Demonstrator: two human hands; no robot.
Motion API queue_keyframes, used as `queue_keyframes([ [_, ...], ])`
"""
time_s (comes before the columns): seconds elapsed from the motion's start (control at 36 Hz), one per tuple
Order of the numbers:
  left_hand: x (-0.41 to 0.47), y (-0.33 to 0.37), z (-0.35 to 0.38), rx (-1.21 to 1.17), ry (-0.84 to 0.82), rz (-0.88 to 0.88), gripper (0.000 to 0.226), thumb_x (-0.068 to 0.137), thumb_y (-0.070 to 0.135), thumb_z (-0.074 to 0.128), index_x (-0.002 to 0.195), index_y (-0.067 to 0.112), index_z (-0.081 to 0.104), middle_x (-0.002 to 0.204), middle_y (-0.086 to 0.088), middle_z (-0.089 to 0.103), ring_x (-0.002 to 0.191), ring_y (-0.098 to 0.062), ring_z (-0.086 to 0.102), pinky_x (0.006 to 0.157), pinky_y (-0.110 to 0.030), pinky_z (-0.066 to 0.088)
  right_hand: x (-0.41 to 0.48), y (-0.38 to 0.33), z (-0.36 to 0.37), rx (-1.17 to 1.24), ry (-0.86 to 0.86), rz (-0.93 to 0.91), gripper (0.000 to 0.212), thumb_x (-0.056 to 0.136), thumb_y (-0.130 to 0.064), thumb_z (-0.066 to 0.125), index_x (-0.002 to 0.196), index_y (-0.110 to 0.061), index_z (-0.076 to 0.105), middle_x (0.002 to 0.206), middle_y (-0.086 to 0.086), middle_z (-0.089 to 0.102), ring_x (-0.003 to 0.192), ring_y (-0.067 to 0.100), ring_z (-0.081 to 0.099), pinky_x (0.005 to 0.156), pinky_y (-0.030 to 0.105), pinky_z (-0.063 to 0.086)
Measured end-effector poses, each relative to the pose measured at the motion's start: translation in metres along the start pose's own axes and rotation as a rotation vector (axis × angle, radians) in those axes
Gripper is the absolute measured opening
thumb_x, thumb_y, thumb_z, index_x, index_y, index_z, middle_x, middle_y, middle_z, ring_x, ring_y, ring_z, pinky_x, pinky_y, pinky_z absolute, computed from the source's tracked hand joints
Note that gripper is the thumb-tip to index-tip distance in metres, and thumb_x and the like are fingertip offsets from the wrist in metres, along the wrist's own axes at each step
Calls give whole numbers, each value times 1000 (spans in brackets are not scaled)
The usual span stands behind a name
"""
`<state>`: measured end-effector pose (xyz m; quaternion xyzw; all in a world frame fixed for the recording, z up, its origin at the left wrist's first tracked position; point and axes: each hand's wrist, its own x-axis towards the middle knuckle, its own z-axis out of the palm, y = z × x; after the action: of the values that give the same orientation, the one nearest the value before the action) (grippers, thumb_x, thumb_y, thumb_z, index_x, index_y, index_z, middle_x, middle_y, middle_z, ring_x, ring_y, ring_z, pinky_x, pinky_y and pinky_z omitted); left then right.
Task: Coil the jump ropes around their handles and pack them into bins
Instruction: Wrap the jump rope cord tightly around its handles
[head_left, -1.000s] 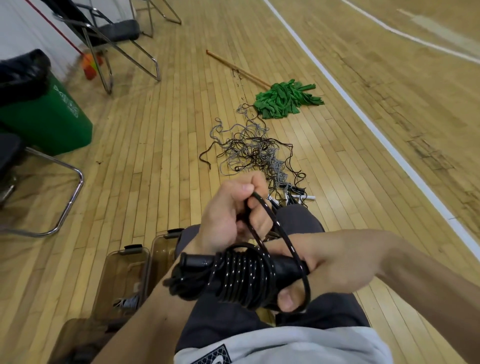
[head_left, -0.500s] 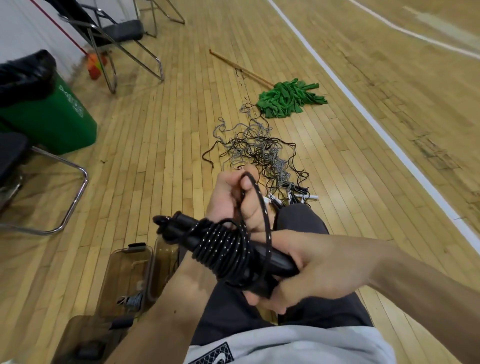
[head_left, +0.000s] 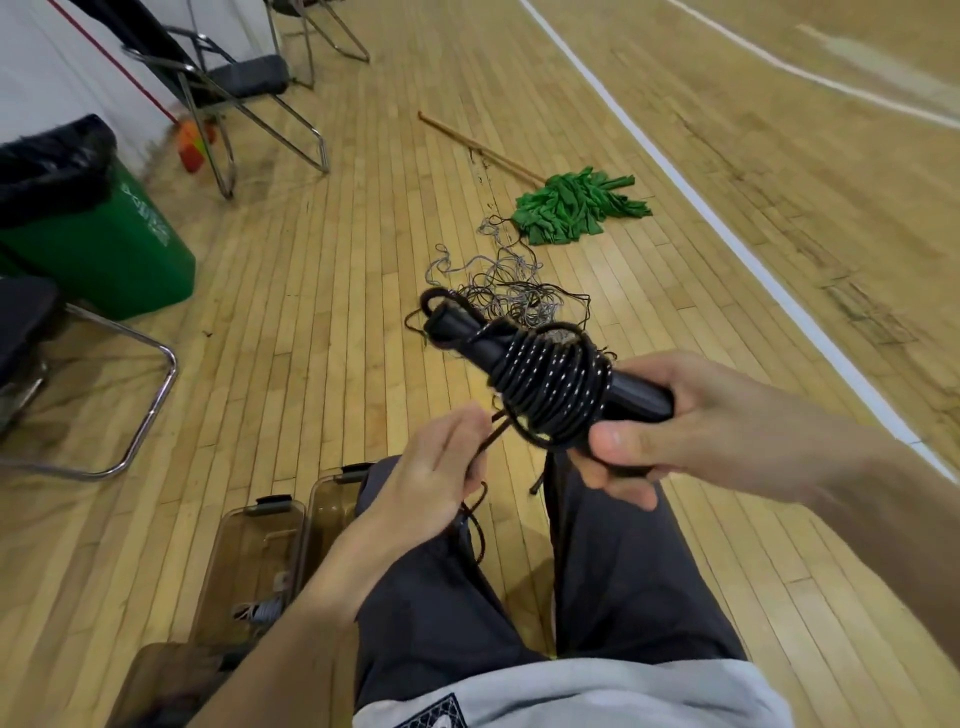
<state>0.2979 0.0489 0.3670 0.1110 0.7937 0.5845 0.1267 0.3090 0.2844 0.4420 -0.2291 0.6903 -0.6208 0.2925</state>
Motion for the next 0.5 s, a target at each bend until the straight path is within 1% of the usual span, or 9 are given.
queue_keyframes([
  [0.06, -5, -3, -3, 52, -6, 90, 41, 107, 35, 34, 73, 15, 44, 56, 7, 39, 49, -10, 34, 48, -19, 29, 0, 2, -7, -21, 45, 3, 18, 93, -25, 65, 85, -9, 65, 80, 8, 65, 61, 15, 55, 59, 20, 43],
  [0.11, -5, -5, -5, 104, -9, 157, 38, 104, 46, 36, 77, 22, 47, 58, 7, 38, 50, -14, 33, 45, -28, 27, 2, 6, -13, -34, 89, 24, 18, 93, -25, 66, 85, -9, 64, 80, 7, 65, 62, 15, 55, 59, 20, 43],
  [0.17, -6, -5, -7, 209, -11, 201, 34, 100, 53, 34, 77, 32, 48, 58, 8, 38, 49, -14, 33, 45, -38, 29, 5, 12, -17, -35, 134, 61, 20, 94, -24, 67, 88, -5, 62, 81, 8, 65, 63, 17, 55, 60, 22, 43],
  [0.19, -7, -4, -7, 280, -21, 221, 35, 101, 54, 32, 78, 32, 48, 56, 8, 38, 48, -12, 33, 45, -38, 30, 6, 13, -18, -32, 160, 77, 21, 92, -25, 67, 90, -4, 61, 82, 7, 65, 63, 18, 54, 61, 23, 44],
  [0.22, -8, -2, -7, 338, -36, 232, 36, 102, 53, 31, 80, 31, 49, 55, 9, 39, 47, -8, 33, 45, -35, 30, 8, 15, -20, -31, 188, 91, 23, 89, -27, 66, 90, -4, 61, 81, 7, 66, 63, 18, 54, 61, 23, 45],
  [0.31, -11, 7, -3, 507, -78, 254, 40, 102, 49, 29, 88, 21, 55, 54, 10, 43, 47, -9, 40, 46, -22, 28, 14, 23, -26, -50, 277, 109, 28, 88, -28, 65, 91, -1, 63, 79, 5, 66, 64, 18, 54, 61, 20, 49],
  [0.39, -14, 13, 1, 737, -141, 243, 34, 102, 50, 26, 94, 27, 49, 57, 9, 44, 51, -12, 47, 48, -23, 34, 22, 36, -31, -75, 351, 127, 25, 95, -21, 64, 92, 3, 62, 76, 4, 65, 62, 16, 55, 59, 19, 48],
  [0.44, -15, 17, 3, 900, -153, 245, 32, 104, 51, 25, 102, 28, 47, 63, 8, 47, 56, -12, 51, 54, -27, 43, 28, 47, -34, -98, 399, 158, 24, 96, -19, 65, 93, 4, 62, 75, 5, 65, 60, 16, 55, 58, 19, 47],
  [0.5, -16, 19, 1, 1011, -136, 263, 30, 105, 50, 28, 105, 28, 47, 67, 10, 48, 61, -11, 52, 58, -30, 47, 31, 58, -40, -141, 447, 191, 25, 97, -22, 65, 90, 2, 63, 76, 9, 65, 62, 20, 57, 61, 25, 48],
])
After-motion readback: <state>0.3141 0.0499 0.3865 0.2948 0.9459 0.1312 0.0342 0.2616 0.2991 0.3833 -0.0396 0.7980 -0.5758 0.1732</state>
